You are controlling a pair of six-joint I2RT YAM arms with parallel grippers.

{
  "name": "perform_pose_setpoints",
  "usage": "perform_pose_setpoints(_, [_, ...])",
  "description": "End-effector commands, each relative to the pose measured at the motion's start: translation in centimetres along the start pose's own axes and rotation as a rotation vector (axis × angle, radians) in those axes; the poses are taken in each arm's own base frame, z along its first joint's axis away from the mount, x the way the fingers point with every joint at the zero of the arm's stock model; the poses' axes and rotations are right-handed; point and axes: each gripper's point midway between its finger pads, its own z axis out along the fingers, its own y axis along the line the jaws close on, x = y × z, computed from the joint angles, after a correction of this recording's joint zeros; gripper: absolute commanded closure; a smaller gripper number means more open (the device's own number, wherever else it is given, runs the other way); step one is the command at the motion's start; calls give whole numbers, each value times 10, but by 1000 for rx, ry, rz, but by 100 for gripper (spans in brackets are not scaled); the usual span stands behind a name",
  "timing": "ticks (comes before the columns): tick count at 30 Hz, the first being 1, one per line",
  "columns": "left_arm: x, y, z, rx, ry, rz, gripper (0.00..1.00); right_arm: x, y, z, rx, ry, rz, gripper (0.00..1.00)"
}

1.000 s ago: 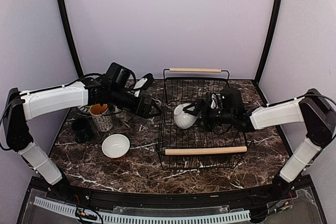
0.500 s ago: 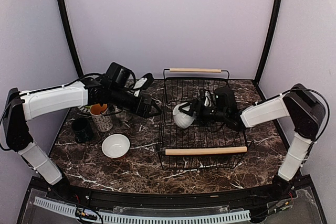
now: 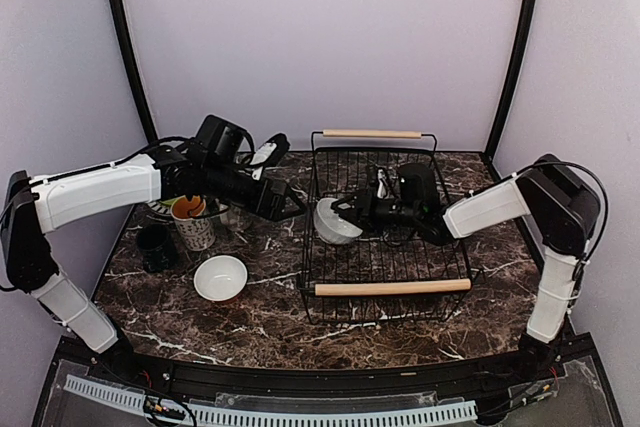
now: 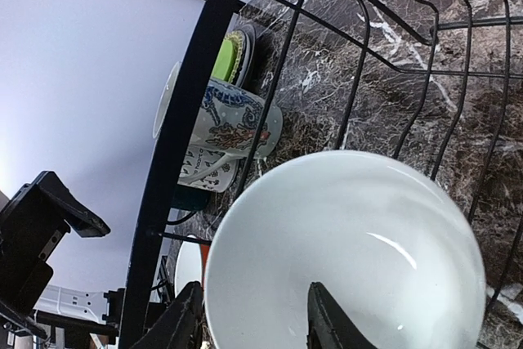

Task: Unload the mixed dishes from the dish rack
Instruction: Adjust the bowl on the dish rack, then grab the cup from the dish rack.

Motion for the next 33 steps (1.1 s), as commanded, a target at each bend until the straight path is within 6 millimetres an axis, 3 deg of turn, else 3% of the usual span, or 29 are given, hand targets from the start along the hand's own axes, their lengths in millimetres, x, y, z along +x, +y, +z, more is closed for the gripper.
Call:
perform_pose_setpoints(1, [-8, -7, -15, -6, -27, 26, 8, -1, 2, 8, -8, 40, -22, 58])
perform_pose_setpoints(3, [-8, -7, -15, -6, -29, 28, 8, 1, 2, 10, 0, 60, -27, 56])
perform_pose_setpoints(5, [-8, -7, -15, -8, -30, 27, 8, 3, 3, 10, 19, 78, -46, 47])
perform_pose_setpoints(8, [-8, -7, -15, -10, -29, 28, 8, 3, 9, 2, 76, 97, -106, 32])
perform_pose_setpoints(12, [-8, -7, -15, -7, -30, 27, 8, -1, 21, -13, 162, 133, -184, 20])
perform_pose_setpoints(15, [-9, -6, -15, -15, -31, 28, 8, 2, 7, -27, 297, 172, -179, 9])
perform_pose_setpoints(18, [-9, -6, -16, -15, -32, 30, 8, 5, -11, -40, 429, 198, -177, 5])
perform_pose_setpoints(21, [-10, -5, -18, -27, -42, 36, 8, 1, -30, -46, 560, 211, -154, 5])
perform_pose_setpoints(25, [-12, -3, -21, -45, -48, 45, 8, 4, -45, -38, 636, 260, -138, 11])
perform_pose_setpoints(33, [-15, -2, -27, -66, -64, 58, 8, 11, -64, -12, 685, 303, -136, 40])
